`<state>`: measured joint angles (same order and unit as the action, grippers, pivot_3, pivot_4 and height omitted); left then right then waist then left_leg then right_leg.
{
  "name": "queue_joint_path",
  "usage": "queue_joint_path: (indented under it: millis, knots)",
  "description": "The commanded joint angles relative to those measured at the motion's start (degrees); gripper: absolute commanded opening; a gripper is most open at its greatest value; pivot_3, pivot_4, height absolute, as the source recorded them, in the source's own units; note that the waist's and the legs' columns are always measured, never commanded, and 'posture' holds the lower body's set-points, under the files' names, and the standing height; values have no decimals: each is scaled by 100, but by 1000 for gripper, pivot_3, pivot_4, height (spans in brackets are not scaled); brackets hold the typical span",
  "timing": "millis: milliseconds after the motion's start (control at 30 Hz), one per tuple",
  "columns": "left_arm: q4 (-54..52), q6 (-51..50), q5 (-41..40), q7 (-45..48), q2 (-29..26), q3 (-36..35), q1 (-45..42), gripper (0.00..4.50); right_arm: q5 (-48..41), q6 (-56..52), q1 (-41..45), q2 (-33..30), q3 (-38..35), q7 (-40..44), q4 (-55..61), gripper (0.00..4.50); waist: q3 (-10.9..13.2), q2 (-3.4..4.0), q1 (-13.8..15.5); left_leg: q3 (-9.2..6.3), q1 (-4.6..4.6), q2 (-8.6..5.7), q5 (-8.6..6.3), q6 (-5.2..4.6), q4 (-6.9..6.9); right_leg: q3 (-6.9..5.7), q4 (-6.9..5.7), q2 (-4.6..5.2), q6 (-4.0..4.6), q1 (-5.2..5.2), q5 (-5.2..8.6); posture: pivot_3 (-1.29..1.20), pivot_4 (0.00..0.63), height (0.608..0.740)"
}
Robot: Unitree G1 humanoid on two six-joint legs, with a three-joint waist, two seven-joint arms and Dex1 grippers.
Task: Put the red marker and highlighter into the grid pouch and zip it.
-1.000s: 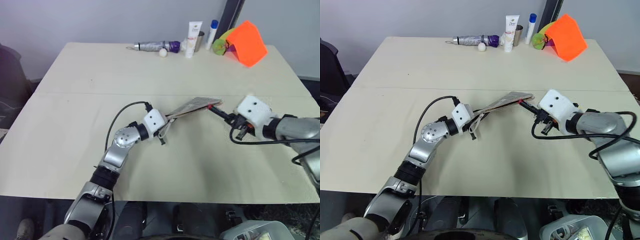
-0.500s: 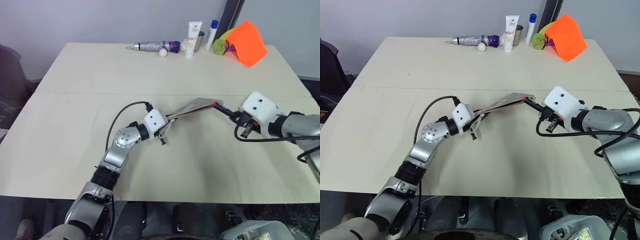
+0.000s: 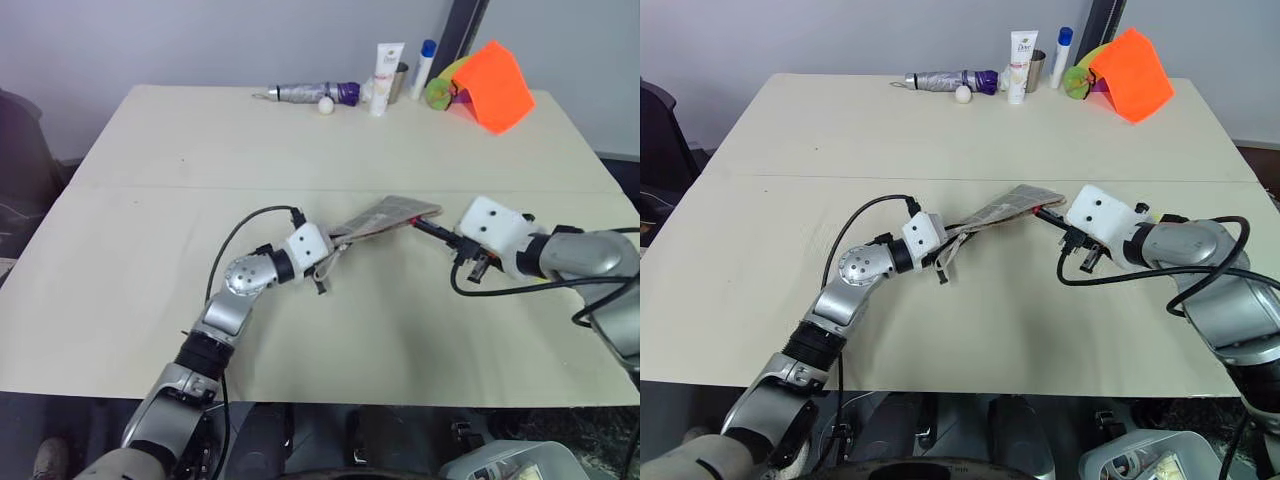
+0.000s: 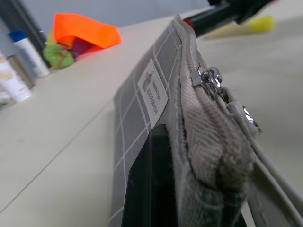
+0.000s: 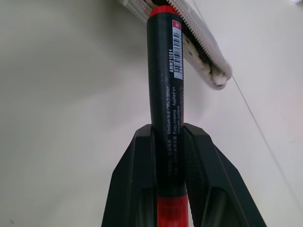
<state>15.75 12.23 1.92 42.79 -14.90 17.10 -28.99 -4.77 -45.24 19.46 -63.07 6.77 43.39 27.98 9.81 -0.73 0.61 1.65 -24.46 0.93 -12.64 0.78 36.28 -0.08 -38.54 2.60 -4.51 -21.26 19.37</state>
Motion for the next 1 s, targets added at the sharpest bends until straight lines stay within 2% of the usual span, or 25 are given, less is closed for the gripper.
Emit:
queue_joint_path:
  millis: [33,400,533,833,1000]
  knots:
    - [-68,409,147,241,-92,204,-120,0,291,316,3,-153,120,115,168,270,0,0,-4,0,1,0,0,0,0,0,0,0,0,0,0,0,150,740]
    - [-64,669,227,545,-73,430,-171,0,925,652,162,-29,859,505,444,270,0,1,2,0,-1,0,0,-1,4,0,0,1,0,1,0,0,150,740]
    - [-111,681,211,630,-51,479,-162,0,1188,720,430,242,1282,647,613,270,0,1,-25,0,1,1,0,-1,4,0,-8,0,1,-1,0,0,150,740]
    - [-164,601,170,671,-63,417,-91,0,1307,730,523,392,1118,883,584,270,0,1,-1,0,0,0,-1,-1,15,0,-11,2,1,1,0,0,150,740]
    - [-224,393,44,592,-26,285,0,0,918,645,522,465,545,1014,645,2756,0,1,0,0,0,0,-1,-1,16,0,-13,2,1,1,0,0,150,740]
